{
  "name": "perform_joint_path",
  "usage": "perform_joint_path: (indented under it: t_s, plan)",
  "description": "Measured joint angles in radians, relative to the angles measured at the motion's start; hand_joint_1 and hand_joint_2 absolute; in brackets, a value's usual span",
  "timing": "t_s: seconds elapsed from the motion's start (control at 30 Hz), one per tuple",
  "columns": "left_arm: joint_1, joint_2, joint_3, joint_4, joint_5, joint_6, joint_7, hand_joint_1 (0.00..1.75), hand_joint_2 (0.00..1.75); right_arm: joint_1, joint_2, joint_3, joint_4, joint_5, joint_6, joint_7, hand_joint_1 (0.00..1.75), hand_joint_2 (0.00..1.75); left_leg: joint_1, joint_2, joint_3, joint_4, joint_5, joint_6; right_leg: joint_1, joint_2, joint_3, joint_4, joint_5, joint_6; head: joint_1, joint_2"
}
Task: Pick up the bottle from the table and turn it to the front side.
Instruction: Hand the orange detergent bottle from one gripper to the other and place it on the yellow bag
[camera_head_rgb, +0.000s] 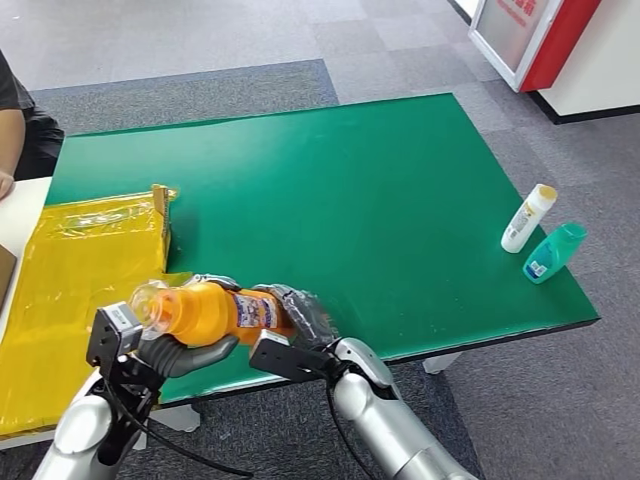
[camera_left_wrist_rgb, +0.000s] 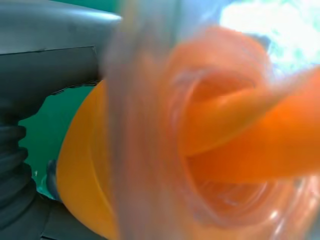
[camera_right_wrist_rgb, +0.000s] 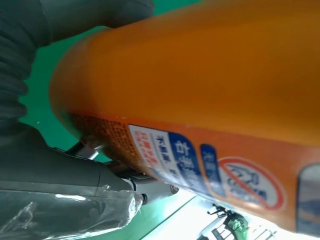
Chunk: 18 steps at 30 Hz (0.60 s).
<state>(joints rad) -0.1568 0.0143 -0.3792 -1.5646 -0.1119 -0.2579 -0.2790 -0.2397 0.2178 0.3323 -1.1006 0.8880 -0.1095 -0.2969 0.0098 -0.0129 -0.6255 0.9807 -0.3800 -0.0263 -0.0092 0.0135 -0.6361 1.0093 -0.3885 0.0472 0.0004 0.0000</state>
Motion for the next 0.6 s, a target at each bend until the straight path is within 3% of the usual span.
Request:
perform_joint_path:
  t_s: [0.07,0.1,0.3,0.47,0.6]
  plan:
    - [0.0,-0.011,0.001,-0.013,-0.043,0.016,-0.004,1.75,1.75,0.0,0.003,-0.003,-0.004,0.001,0.001,0.001,0.14,1.75,0.0,0.0,0.0,0.0,0.0,0.0,0.0,0.0,0.0,0.0,0.0,0.0,0.0,0.0]
    - [0.0,-0.015,0.001,-0.02,-0.064,0.023,-0.007,1.75,1.75,0.0,0.004,-0.004,-0.006,0.004,0.002,0.002,0.0,1.75,0.0,0.0,0.0,0.0,0.0,0.0,0.0,0.0,0.0,0.0,0.0,0.0,0.0,0.0]
    - [-0.02,-0.031,0.02,-0.062,-0.176,0.063,0.01,1.75,1.75,0.008,0.009,-0.009,-0.039,-0.01,0.009,0.008,0.0,1.75,0.0,0.0,0.0,0.0,0.0,0.0,0.0,0.0,0.0,0.0,0.0,0.0,0.0,0.0]
    - [-0.105,-0.027,0.053,-0.069,-0.325,0.083,0.13,1.75,1.75,0.033,0.008,-0.045,-0.115,-0.074,0.04,0.001,0.0,1.75,0.0,0.0,0.0,0.0,0.001,-0.001,0.0,0.0,-0.001,0.0,0.001,0.0,0.0,0.0]
    - [-0.217,0.013,0.067,-0.05,-0.434,0.05,0.236,1.75,1.75,0.051,0.002,-0.087,-0.168,-0.109,0.056,-0.015,0.0,1.75,0.0,0.0,0.0,0.0,0.002,-0.001,0.0,0.0,-0.001,0.0,0.002,-0.001,0.0,0.0]
